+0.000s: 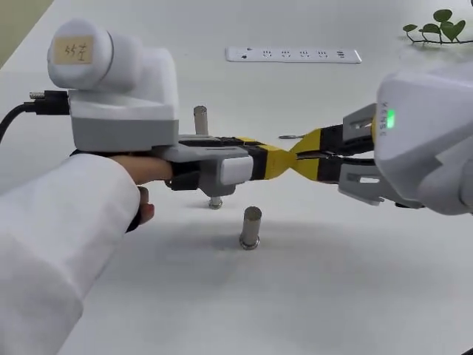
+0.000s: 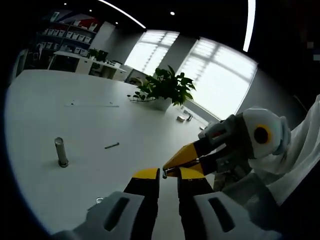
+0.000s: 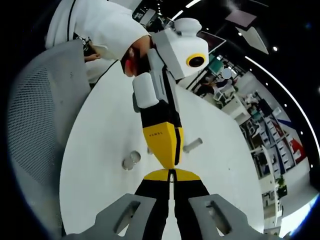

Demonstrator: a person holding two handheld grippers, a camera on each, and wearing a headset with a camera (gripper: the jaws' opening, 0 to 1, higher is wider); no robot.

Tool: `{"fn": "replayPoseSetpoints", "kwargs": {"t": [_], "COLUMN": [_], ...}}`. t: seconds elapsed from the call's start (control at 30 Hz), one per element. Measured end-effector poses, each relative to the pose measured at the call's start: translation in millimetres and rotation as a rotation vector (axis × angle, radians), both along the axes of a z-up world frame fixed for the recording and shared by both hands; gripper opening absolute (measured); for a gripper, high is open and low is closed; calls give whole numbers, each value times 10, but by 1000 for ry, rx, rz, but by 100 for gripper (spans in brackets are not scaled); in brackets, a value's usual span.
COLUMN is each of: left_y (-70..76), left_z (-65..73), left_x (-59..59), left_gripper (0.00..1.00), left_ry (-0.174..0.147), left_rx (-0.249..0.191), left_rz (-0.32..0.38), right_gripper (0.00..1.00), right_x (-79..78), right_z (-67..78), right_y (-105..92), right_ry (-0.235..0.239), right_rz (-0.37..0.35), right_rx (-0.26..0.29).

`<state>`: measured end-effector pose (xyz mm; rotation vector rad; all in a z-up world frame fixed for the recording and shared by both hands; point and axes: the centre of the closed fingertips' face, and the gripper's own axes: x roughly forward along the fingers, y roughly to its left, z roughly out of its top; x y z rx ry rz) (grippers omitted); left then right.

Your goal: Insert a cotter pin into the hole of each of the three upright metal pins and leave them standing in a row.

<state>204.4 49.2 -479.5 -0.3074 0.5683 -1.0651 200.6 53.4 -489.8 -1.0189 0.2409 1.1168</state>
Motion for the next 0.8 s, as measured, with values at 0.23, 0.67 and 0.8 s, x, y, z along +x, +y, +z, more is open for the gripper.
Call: {"fn": "replayPoseSetpoints", "kwargs": {"t": [0.23, 0.67, 0.8], "left_y": [2, 18, 24], "left_z": [-4, -10, -18], "left_x": [-6, -12, -14], "left_gripper": [7, 4, 3], "left_ry": [5, 16, 19], "left_rx": [-1, -7, -4], "left_rz": [-4, -5, -7], "right_gripper": [0, 0, 0], "right_x": [-6, 1, -1], "right_z": [-7, 17, 17], "right_y": [15, 20, 24], "right_ry": [0, -4, -6], "right_rz": [4, 4, 8], "right_rx": [-1, 5, 2]}}
